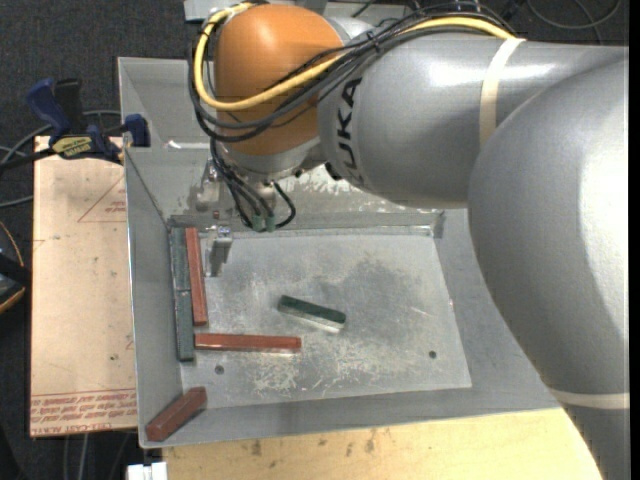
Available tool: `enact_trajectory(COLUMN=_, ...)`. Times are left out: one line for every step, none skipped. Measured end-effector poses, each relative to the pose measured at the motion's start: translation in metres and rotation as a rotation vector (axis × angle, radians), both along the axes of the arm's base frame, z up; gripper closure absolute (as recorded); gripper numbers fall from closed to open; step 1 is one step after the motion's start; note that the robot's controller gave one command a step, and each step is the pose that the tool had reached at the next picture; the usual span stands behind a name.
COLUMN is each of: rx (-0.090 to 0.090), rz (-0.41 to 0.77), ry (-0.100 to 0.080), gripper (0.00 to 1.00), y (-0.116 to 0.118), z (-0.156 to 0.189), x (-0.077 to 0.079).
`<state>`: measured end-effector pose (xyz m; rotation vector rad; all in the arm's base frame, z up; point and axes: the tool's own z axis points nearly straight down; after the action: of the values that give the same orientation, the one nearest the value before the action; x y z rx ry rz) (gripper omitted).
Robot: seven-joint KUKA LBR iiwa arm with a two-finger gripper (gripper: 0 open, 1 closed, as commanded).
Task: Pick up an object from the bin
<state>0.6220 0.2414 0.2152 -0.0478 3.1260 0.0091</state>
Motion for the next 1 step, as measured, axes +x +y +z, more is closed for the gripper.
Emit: enact_trajectory(rx=-0.004, rz=0.032, ry=0.011, gripper=0.00, y=0.0033, z=-0.0736, x=-0.0088)
